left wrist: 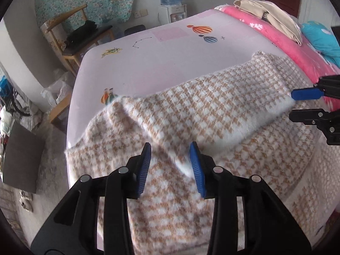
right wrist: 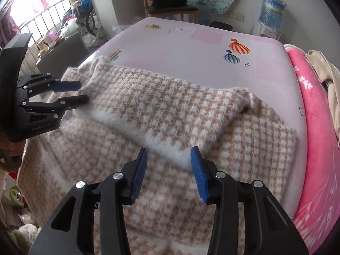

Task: Fold large clothes
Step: 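Open both tools and release the folded collar, then move both open tools to the white-trimmed side edge of the coat, then grasp the side edge with the left tool while the right tool grasps beside it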

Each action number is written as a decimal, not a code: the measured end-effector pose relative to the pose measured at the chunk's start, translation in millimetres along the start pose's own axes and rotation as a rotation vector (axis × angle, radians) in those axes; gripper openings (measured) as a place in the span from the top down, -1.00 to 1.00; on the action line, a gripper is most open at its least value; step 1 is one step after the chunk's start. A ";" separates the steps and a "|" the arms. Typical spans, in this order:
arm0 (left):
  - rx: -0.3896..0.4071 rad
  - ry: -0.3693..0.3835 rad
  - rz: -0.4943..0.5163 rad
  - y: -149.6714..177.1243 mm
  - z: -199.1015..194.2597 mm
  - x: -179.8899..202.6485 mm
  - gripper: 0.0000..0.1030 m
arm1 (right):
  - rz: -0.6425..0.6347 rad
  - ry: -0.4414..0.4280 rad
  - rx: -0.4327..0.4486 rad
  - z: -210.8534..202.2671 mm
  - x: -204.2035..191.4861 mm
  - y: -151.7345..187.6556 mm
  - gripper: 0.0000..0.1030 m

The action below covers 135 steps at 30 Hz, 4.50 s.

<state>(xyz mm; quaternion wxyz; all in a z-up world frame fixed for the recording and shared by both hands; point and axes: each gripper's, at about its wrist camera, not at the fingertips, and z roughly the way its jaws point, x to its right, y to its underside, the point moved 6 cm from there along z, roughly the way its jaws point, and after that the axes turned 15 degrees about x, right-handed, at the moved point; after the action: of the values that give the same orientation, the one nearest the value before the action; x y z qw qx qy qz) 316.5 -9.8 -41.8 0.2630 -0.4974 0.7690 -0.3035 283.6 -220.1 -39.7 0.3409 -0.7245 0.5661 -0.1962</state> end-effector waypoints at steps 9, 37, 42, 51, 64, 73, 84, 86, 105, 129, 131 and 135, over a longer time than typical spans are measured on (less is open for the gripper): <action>0.070 -0.090 -0.124 57.2 -113.0 14.9 -0.51 | 0.058 -0.037 0.109 -104.6 -36.8 52.8 -0.47; -0.064 -0.137 -0.267 149.3 -95.8 65.5 -0.84 | 0.147 0.168 0.013 -75.4 -59.3 141.7 -0.67; -0.064 -0.136 -0.267 148.1 -92.7 63.0 -0.84 | 0.131 0.178 -0.008 -59.8 -62.4 148.0 -0.72; 0.012 -0.133 -0.266 147.1 -104.3 58.8 -0.86 | 0.136 0.177 -0.006 -59.4 -61.8 148.2 -0.75; 0.229 -0.211 -0.355 143.7 -144.2 -20.4 -0.35 | 0.136 0.177 -0.007 -58.7 -61.9 147.1 -0.77; 0.157 -0.154 -0.368 153.2 -120.5 -17.6 0.13 | 0.135 0.178 -0.009 -59.0 -61.7 148.1 -0.77; 0.176 -0.049 -0.459 152.4 -115.1 -24.9 0.20 | 0.135 0.179 -0.008 -58.9 -62.7 147.6 -0.78; 0.171 -0.038 -0.463 150.2 -109.0 -26.8 0.20 | 0.135 0.180 -0.009 -58.8 -62.5 147.6 -0.78; 0.119 0.072 -0.471 147.5 -98.6 -19.7 0.34 | 0.134 0.181 -0.009 -58.1 -63.2 147.4 -0.79; 0.078 -0.242 -0.234 142.9 -96.8 5.2 0.33 | 0.210 0.203 0.171 -114.9 5.6 117.1 -0.57; 0.075 -0.260 -0.214 142.3 -96.5 8.2 0.34 | 0.229 0.209 0.173 -114.4 19.8 113.5 -0.40; 0.071 -0.279 -0.195 140.8 -96.3 10.5 0.34 | 0.267 0.215 0.153 -101.6 40.0 109.8 -0.16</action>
<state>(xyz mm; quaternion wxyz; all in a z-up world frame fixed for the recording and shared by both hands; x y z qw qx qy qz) 159.4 45.4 -80.2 0.3541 -0.5974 0.6617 -0.2826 151.4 -299.8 -52.2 0.3559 -0.5896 0.6738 -0.2679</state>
